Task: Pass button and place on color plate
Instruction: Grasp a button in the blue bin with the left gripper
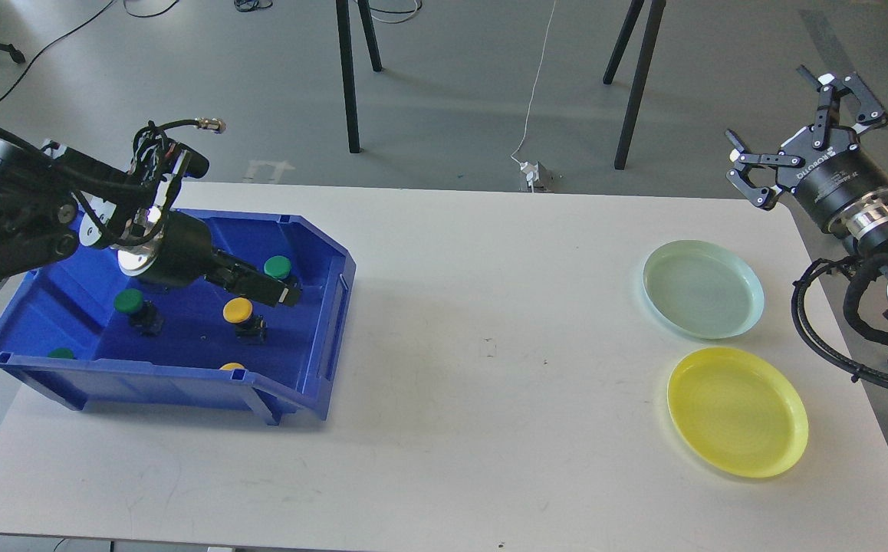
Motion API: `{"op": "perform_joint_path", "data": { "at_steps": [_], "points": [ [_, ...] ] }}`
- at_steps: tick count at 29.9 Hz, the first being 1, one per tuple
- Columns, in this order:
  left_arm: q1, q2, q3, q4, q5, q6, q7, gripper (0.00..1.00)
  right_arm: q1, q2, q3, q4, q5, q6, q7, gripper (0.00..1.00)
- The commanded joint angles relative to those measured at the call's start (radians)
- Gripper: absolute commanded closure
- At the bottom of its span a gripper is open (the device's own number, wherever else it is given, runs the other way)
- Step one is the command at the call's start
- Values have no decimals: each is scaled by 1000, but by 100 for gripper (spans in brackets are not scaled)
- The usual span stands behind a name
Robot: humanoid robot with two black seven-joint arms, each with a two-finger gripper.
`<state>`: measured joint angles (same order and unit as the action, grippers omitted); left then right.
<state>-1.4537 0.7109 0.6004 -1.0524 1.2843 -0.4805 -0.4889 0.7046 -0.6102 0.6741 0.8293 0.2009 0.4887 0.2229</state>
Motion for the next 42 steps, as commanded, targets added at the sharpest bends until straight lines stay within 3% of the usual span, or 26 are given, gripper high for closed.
{"op": "perform_joint_path", "data": {
  "at_steps": [1, 11, 42],
  "points": [
    [45, -11, -2, 61, 20, 2, 0, 1, -2, 0, -1, -1, 0, 0, 0, 1],
    [144, -56, -14, 166, 20, 42, 0, 1, -10, 0, 1, -9, 0, 0, 0, 1],
    [242, -171, -18, 344, 1, 46, 0, 1, -27, -14, 1, -10, 0, 0, 0, 1]
  ]
}}
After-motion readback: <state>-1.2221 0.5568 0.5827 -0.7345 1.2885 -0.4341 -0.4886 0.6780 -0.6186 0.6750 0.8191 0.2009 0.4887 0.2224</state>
